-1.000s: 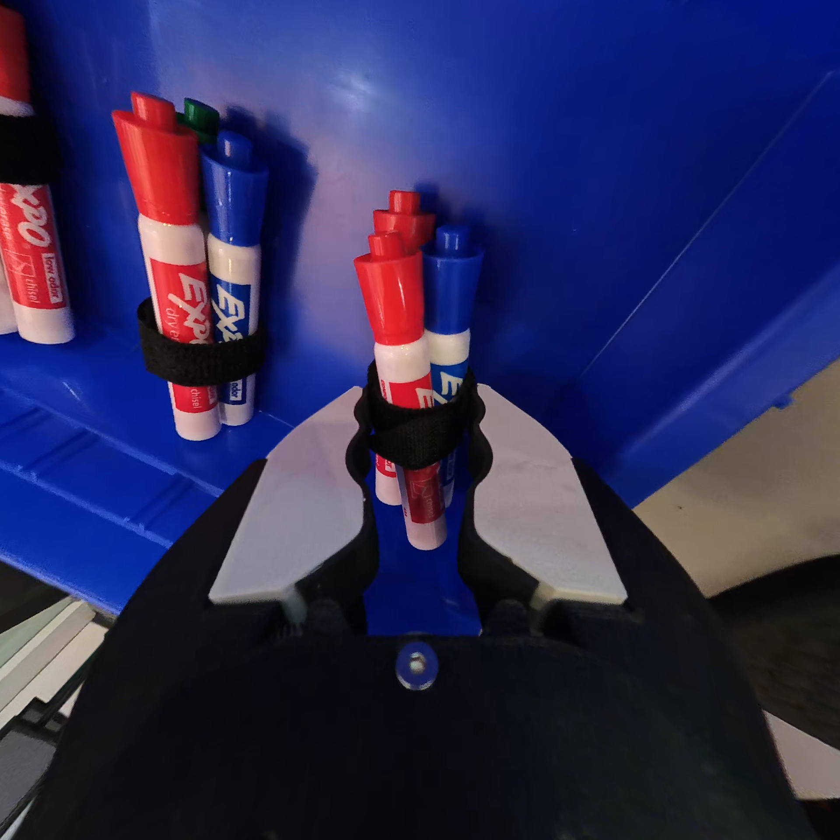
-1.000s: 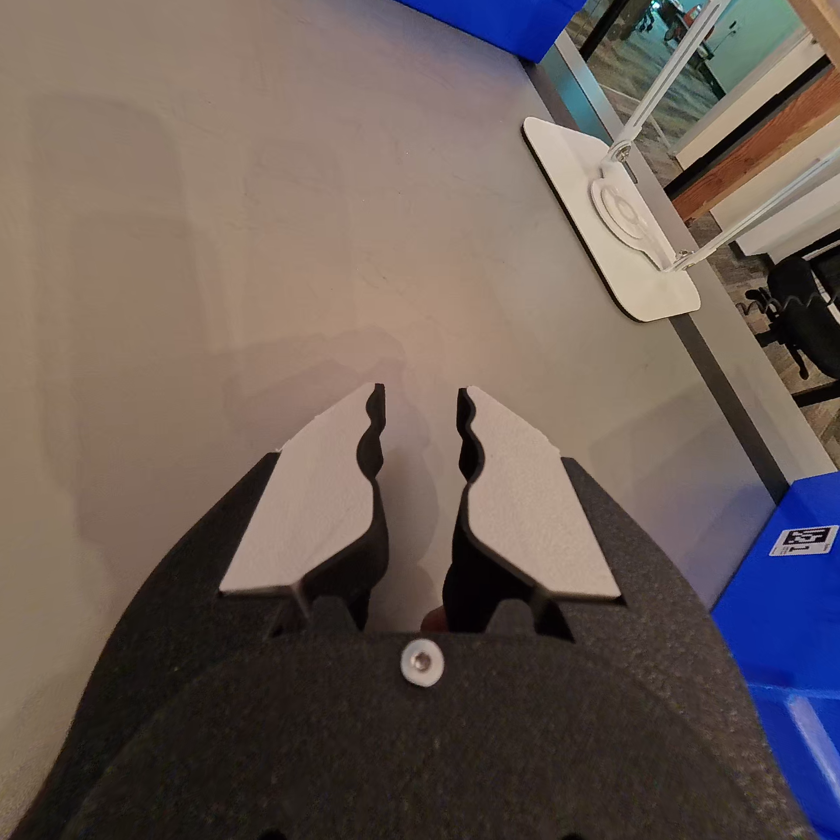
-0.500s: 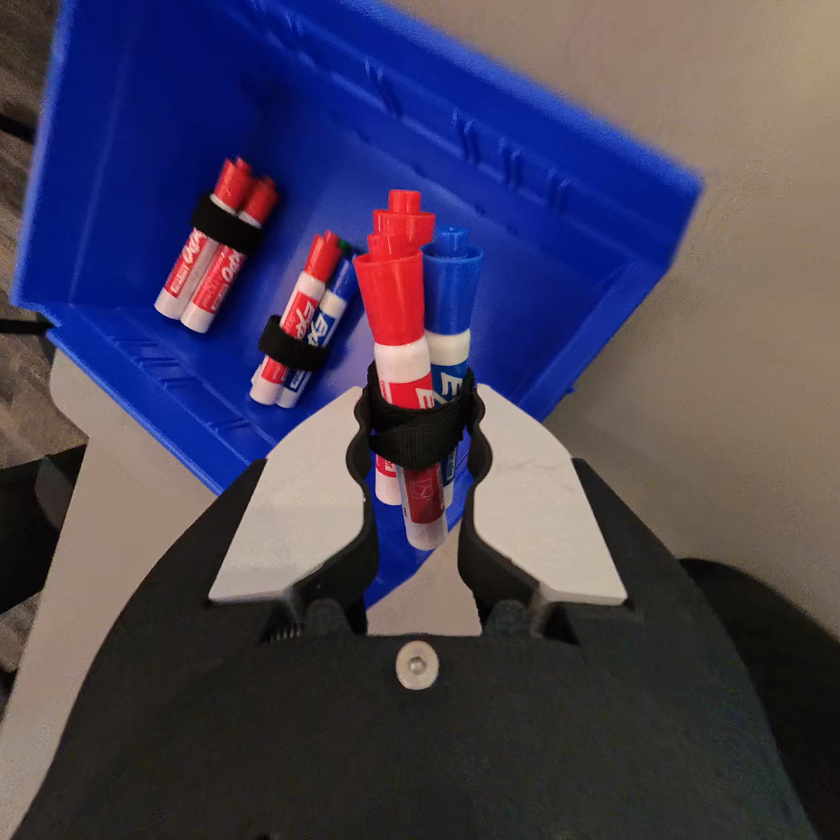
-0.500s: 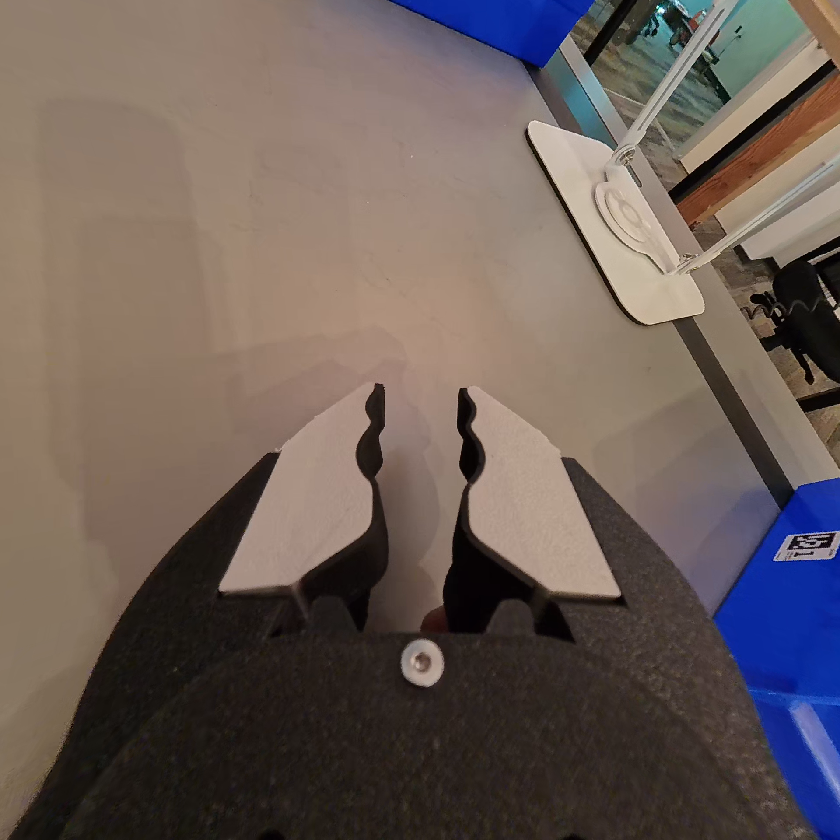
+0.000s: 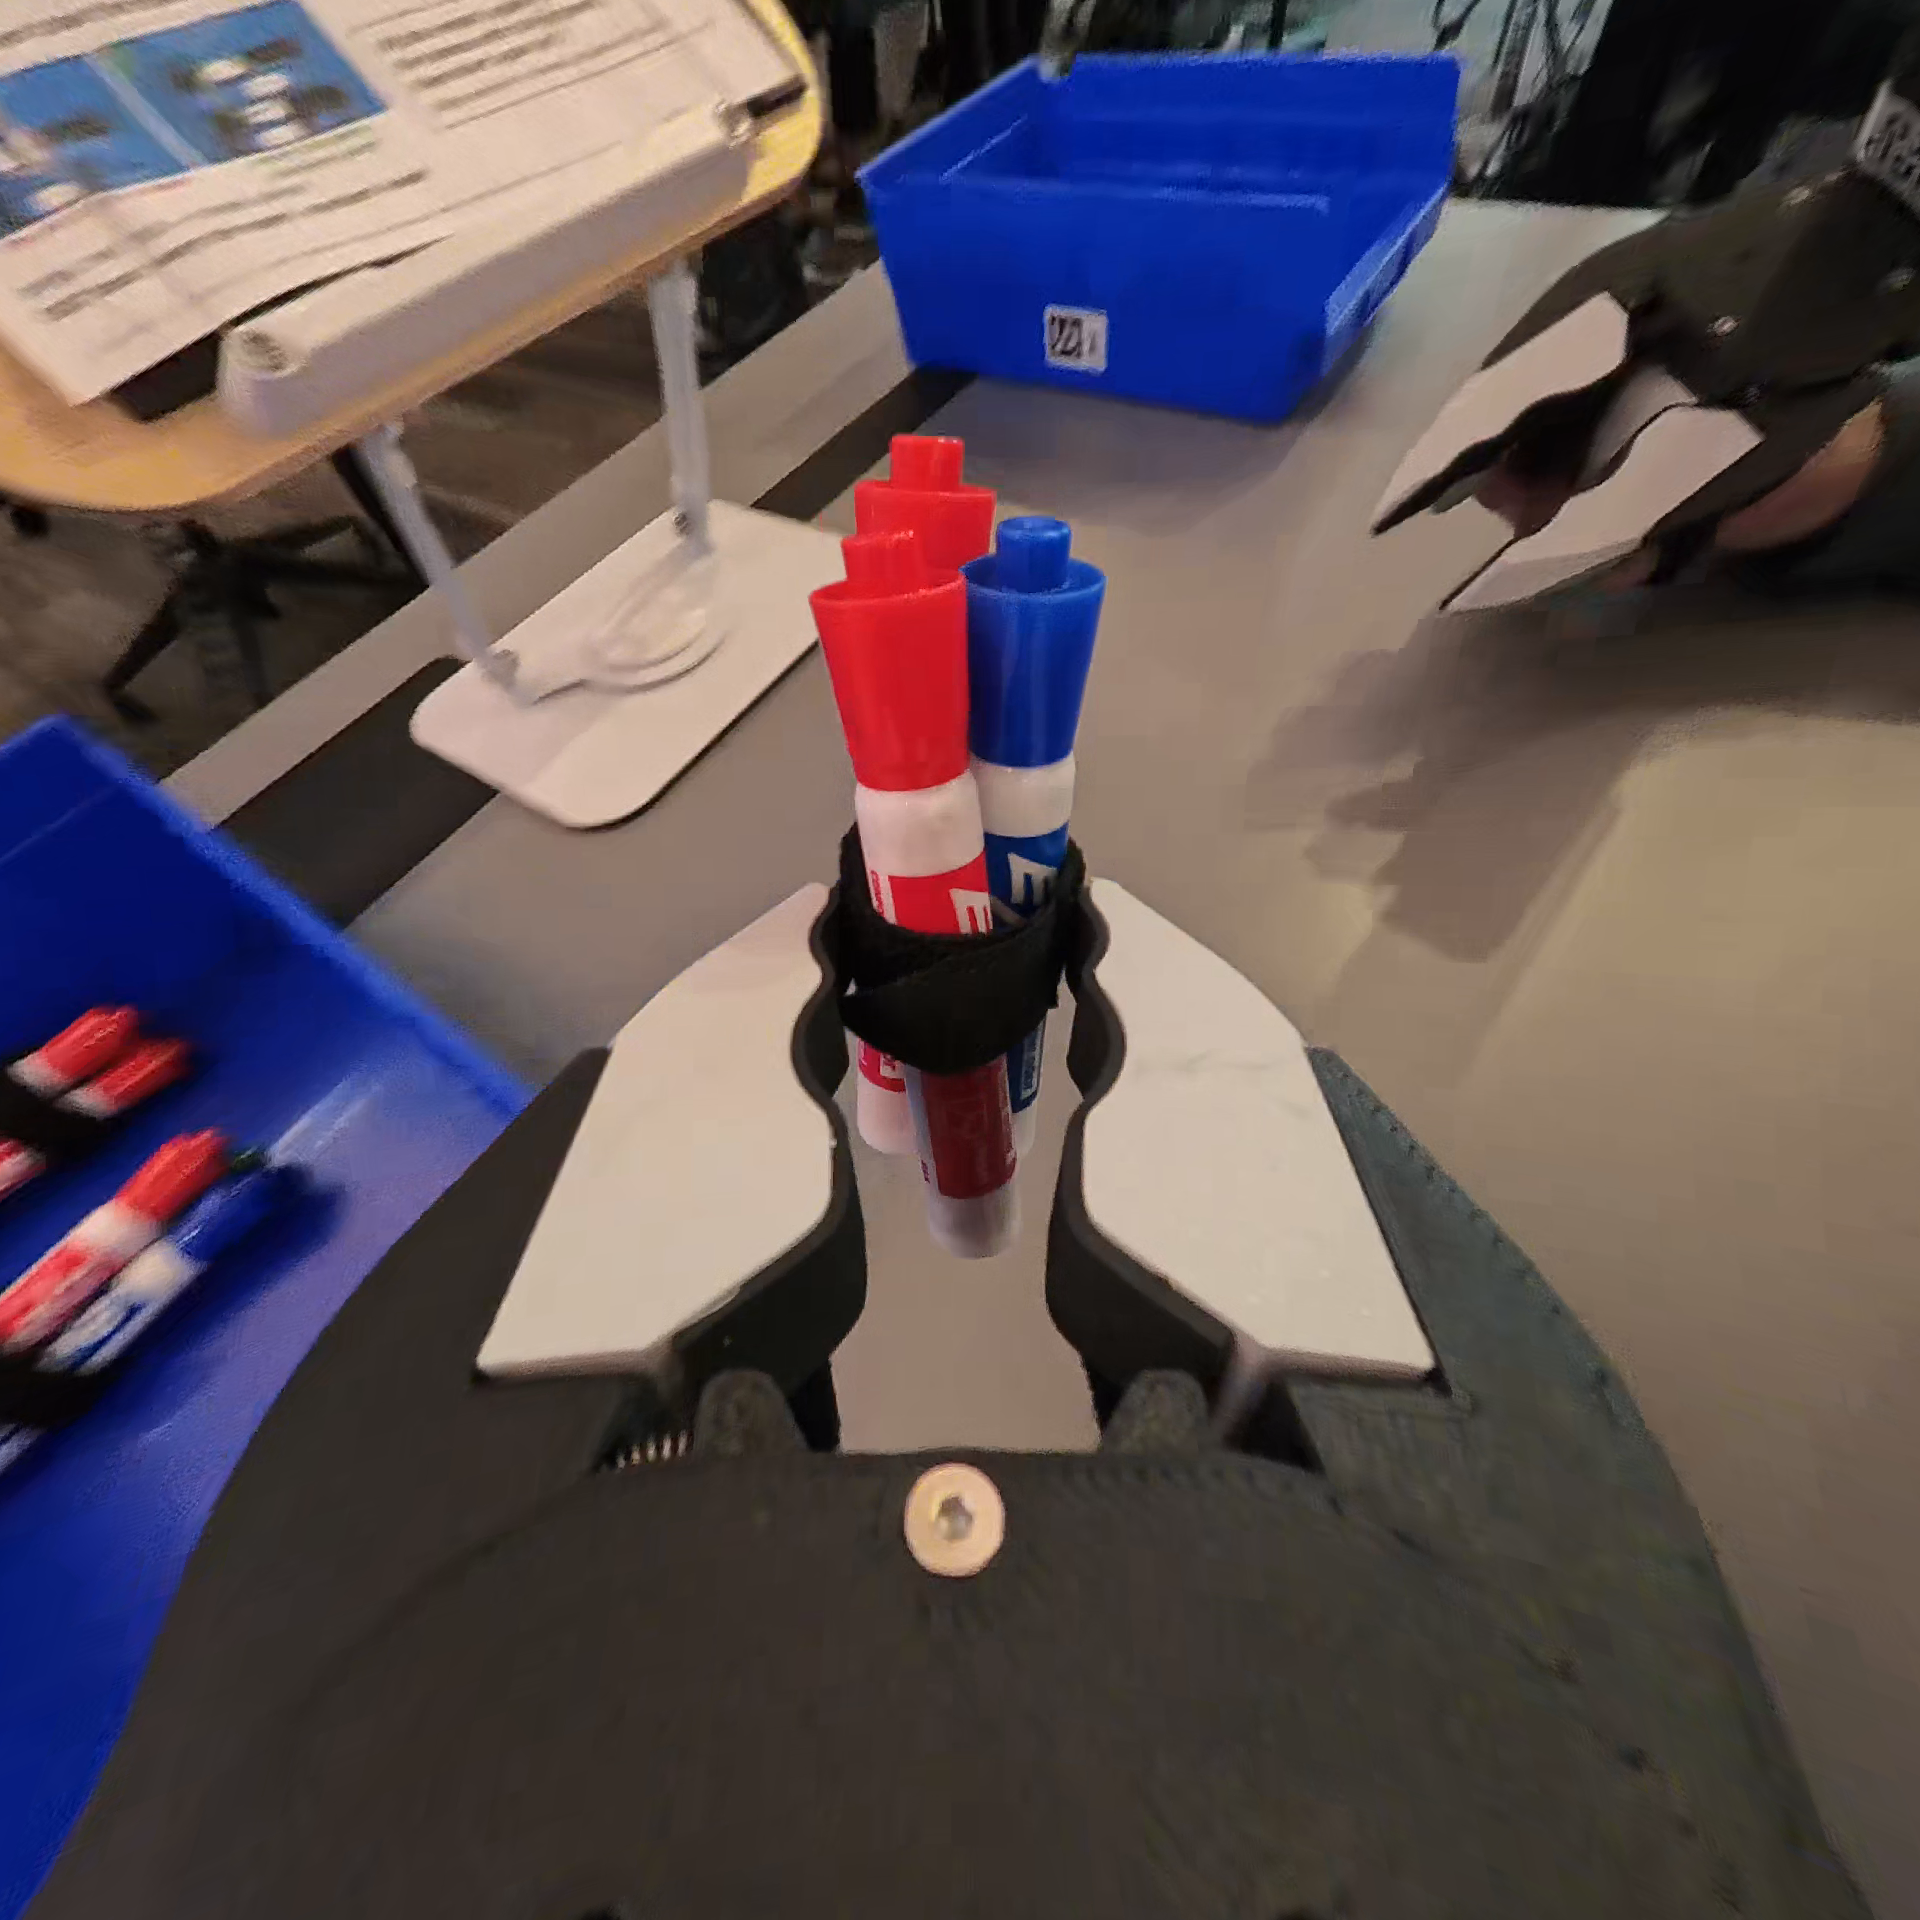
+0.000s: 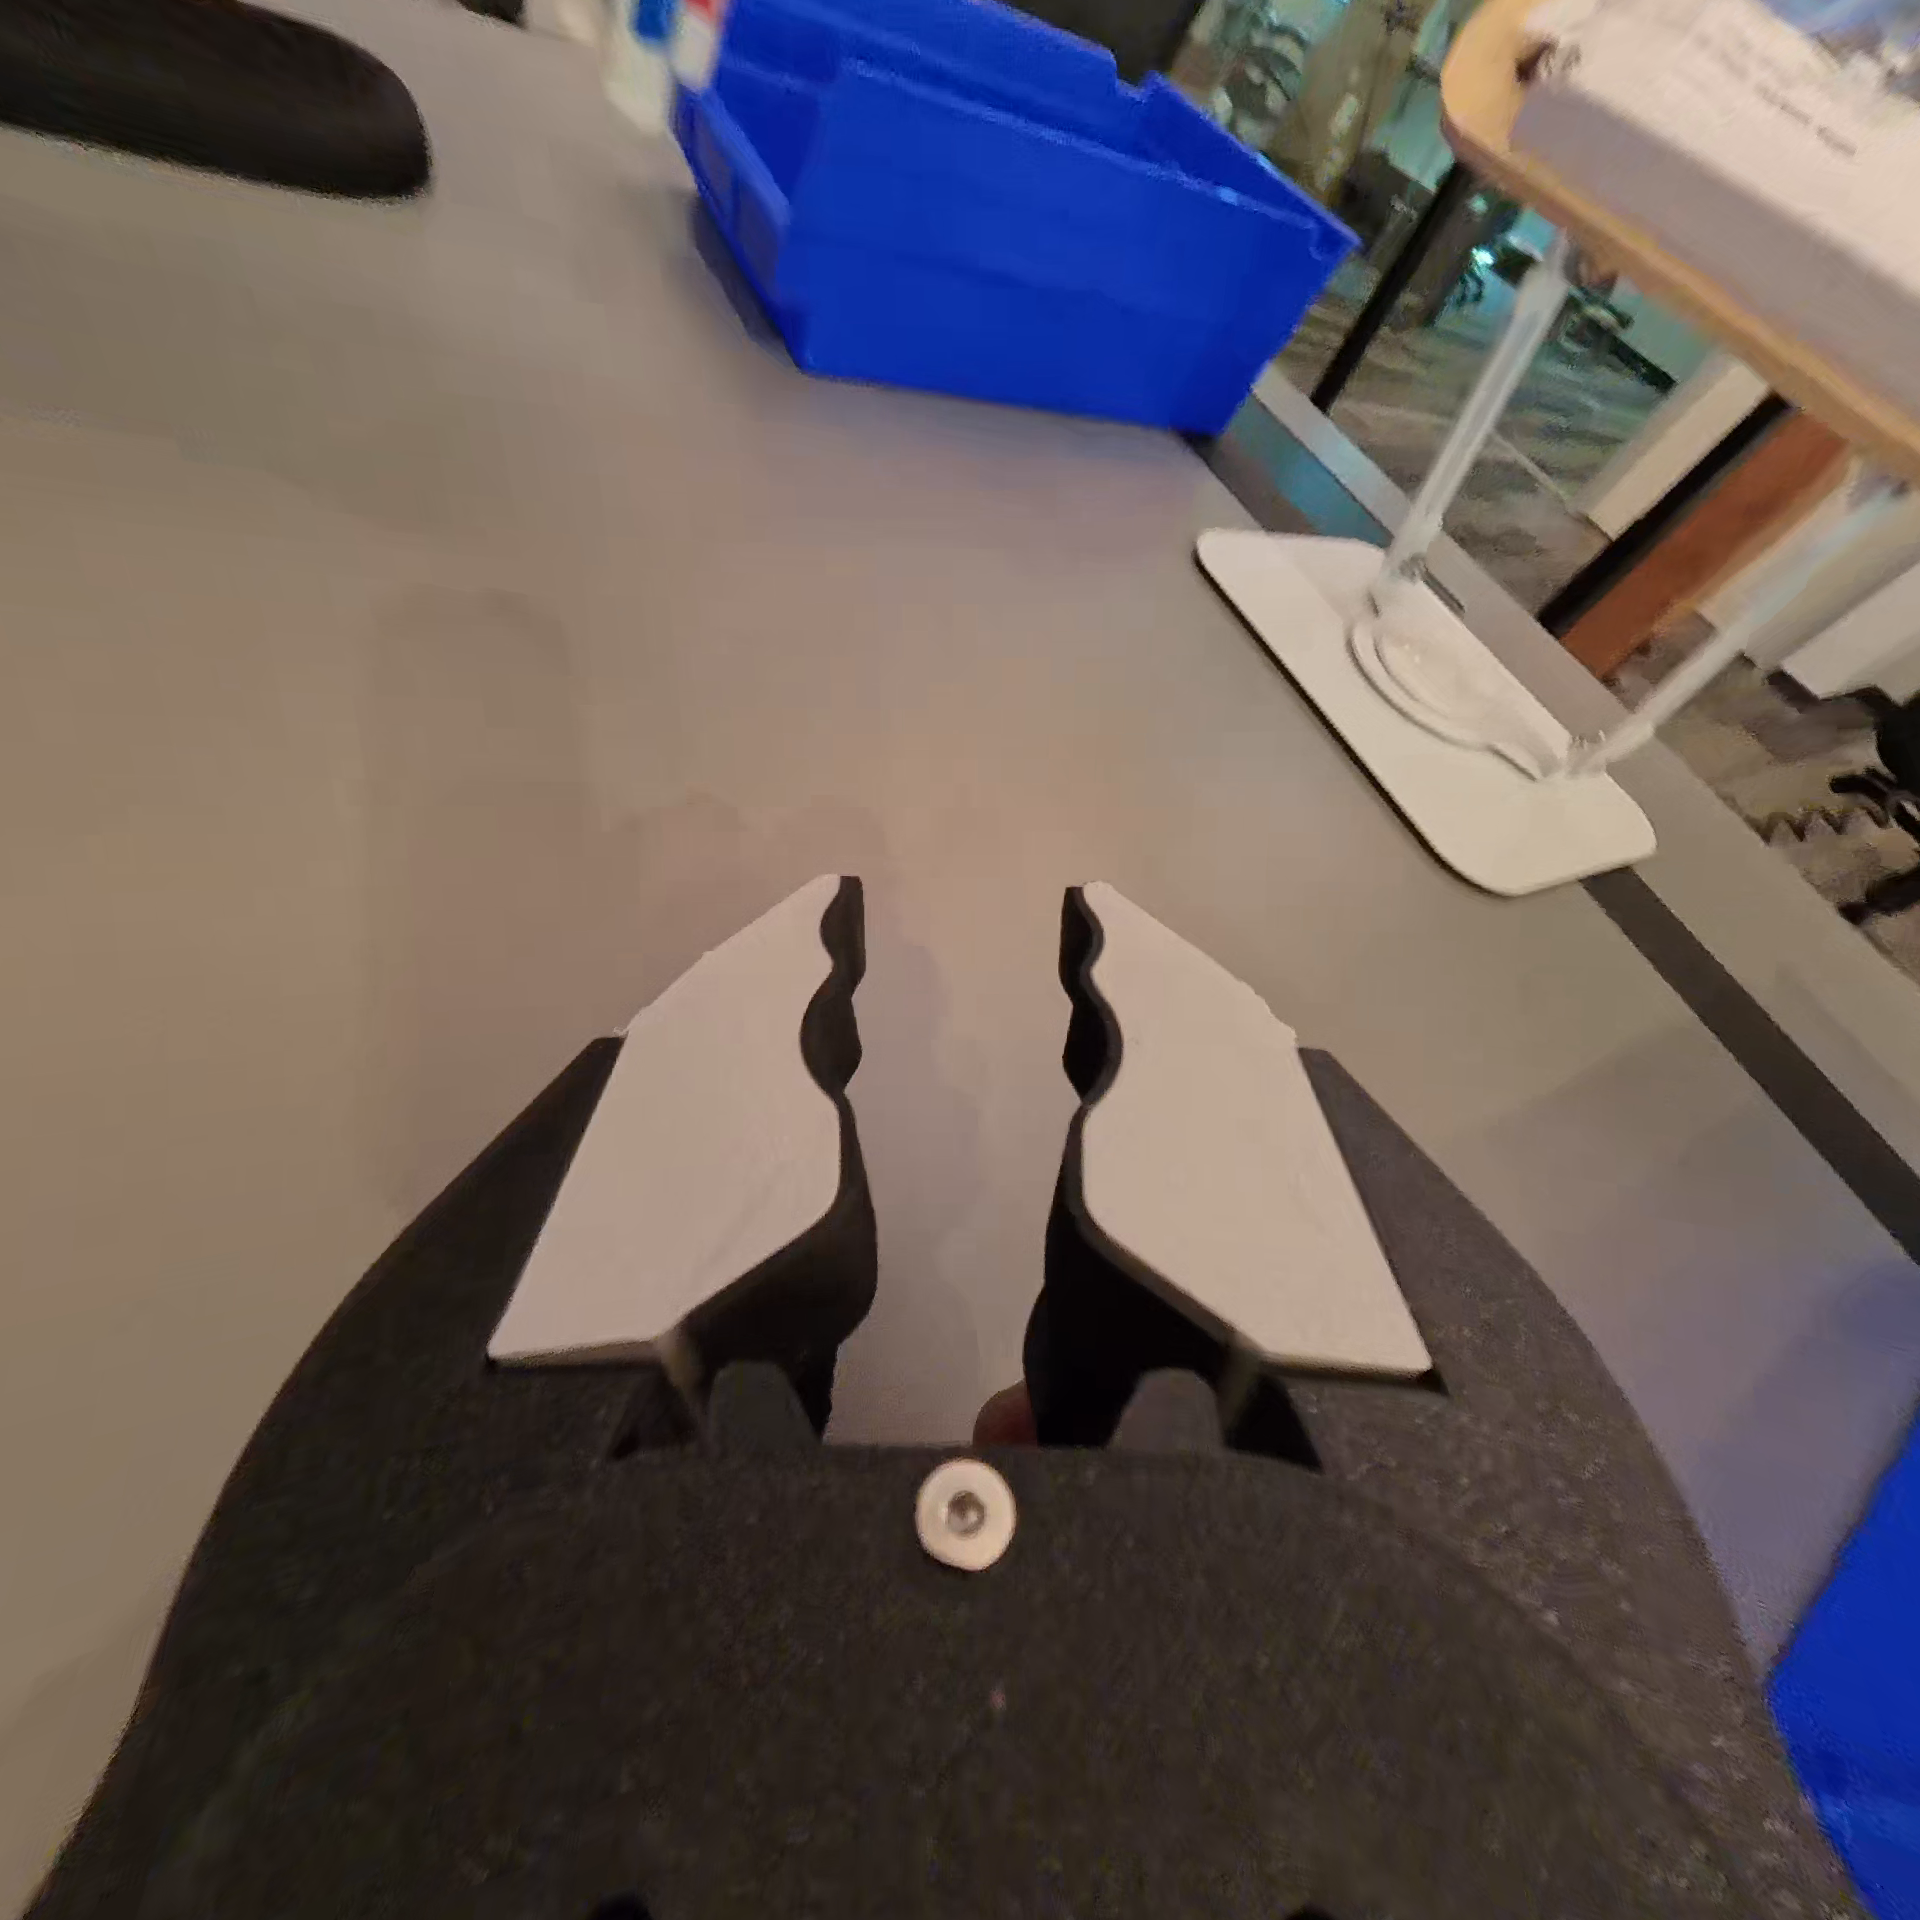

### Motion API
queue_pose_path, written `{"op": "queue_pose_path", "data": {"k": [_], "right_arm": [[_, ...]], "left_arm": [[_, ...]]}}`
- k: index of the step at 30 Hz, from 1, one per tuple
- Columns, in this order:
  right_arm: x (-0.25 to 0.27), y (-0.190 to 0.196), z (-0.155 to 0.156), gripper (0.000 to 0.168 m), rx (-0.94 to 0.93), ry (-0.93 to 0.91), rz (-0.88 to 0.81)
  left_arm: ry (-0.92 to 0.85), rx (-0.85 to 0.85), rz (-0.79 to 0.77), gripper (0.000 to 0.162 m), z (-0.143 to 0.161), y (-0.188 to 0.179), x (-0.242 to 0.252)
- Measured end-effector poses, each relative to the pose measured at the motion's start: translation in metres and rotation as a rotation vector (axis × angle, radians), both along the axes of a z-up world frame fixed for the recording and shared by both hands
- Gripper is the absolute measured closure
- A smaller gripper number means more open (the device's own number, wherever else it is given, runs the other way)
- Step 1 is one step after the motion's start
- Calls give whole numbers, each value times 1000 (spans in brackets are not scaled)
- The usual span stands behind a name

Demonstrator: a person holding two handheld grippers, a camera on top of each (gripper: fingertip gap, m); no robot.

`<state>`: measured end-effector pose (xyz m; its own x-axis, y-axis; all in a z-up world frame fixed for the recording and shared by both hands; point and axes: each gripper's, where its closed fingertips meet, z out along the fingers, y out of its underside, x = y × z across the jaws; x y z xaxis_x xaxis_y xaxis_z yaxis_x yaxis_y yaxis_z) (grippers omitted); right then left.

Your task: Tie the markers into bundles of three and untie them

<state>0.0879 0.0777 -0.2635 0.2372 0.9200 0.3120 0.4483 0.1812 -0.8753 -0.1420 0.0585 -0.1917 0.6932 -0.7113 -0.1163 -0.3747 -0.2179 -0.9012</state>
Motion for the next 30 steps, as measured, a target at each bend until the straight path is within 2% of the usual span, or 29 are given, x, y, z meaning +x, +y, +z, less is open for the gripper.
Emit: {"op": "queue_pose_path", "data": {"k": [1,6,11,15,18,22,27,30], "right_arm": [[-6,-3,6,131,0,21,19],[-32,-12,39,125,-116,207,98],[-48,-7,53,119,-186,315,151],[-64,-4,51,104,-259,344,205],[-76,-3,42,86,-325,327,245],[-85,-5,45,100,-343,382,305],[-94,-13,42,109,-345,385,371],[-94,-14,44,127,-375,402,391]], "left_arm": [[-33,3,-21,123,-4,0,17],[-158,8,-134,123,-30,2,90],[-188,-5,-195,123,-54,11,133],[-185,-48,-243,123,-68,15,156],[-224,-29,-301,123,-62,15,168],[-207,-52,-362,123,-64,12,177],[-151,-70,-397,123,-71,10,188],[-156,-77,-388,122,-71,14,187]]}}
